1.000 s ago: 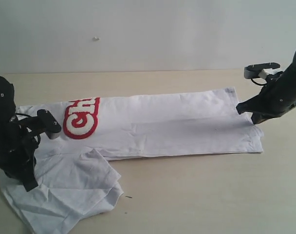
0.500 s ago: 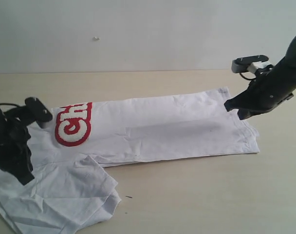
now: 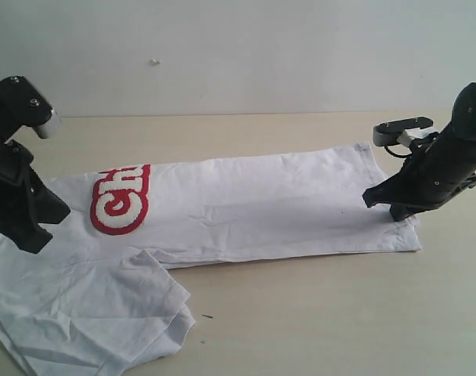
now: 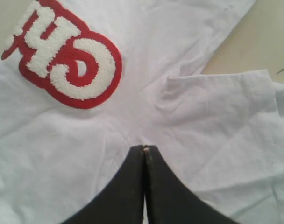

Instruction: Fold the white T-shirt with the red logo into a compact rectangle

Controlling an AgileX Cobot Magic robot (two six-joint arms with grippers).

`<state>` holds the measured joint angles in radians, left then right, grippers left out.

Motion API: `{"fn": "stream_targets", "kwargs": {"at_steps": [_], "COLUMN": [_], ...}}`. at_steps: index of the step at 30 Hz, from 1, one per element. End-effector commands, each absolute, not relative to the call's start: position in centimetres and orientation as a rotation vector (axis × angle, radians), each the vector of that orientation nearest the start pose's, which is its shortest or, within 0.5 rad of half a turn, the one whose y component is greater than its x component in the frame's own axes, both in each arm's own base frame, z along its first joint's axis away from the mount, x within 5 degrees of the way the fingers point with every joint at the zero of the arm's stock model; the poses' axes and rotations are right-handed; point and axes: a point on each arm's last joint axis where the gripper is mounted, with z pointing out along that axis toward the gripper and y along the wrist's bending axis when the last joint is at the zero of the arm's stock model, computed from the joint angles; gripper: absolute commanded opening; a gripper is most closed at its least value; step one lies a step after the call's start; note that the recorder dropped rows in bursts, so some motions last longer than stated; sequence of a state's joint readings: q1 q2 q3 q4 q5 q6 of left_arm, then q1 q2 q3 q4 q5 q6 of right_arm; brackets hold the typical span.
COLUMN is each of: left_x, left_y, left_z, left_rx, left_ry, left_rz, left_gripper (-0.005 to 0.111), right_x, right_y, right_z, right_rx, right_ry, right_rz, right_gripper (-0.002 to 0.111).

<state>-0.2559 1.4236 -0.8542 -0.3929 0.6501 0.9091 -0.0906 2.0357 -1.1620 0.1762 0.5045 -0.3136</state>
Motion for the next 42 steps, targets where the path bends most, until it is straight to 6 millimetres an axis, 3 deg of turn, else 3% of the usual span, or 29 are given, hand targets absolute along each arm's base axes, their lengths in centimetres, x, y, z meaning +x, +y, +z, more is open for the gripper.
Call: {"fn": "stream_targets", "kwargs": {"at_steps": [1,11,14,18,20,24,27,34,42], "left_x": [24.4,21.5,20.0,18.2,17.5,16.9,17.8,18.9,19.7], "left_y": [-9.0,-11.5,-13.0,-15.3,-16.1,-17.4,-18.3,-18.7,-18.7], "left_z": [23.1,21.8,21.2,20.2,19.4,17.0,15.3,11.6,10.8], "left_rx": [1.206,1.449,1.493,1.501,1.529,1.524,1.432,1.410,1.364], "left_ry": [2.392,2.363,2.365,2.367,2.370,2.378,2.405,2.476,2.459], "left_rz": [-0.253,-0.334,-0.377,-0.399,-0.403,-0.372,-0.337,-0.272,-0.218], "left_gripper": [0.000,0.002,0.017,0.048,0.054,0.054,0.054,0.054,0.051], "right_x": [37.0,36.1,36.0,35.6,35.5,35.5,35.5,35.6,35.7], "right_y": [-2.7,-2.6,-2.5,-2.4,-2.4,-2.3,-2.3,-2.3,-2.3], "right_z": [11.9,15.9,17.6,19.2,19.4,19.4,19.4,19.4,19.4], "right_rx": [-0.128,-0.162,-0.136,-0.151,-0.151,-0.139,-0.134,-0.141,-0.142], "right_ry": [2.891,2.850,2.797,2.767,2.766,2.767,2.766,2.751,2.745], "right_rz": [0.077,0.059,0.072,0.068,0.069,0.084,0.088,0.081,0.078], "right_gripper": [0.000,0.000,0.000,0.000,0.000,0.000,0.000,0.000,0.000]}}
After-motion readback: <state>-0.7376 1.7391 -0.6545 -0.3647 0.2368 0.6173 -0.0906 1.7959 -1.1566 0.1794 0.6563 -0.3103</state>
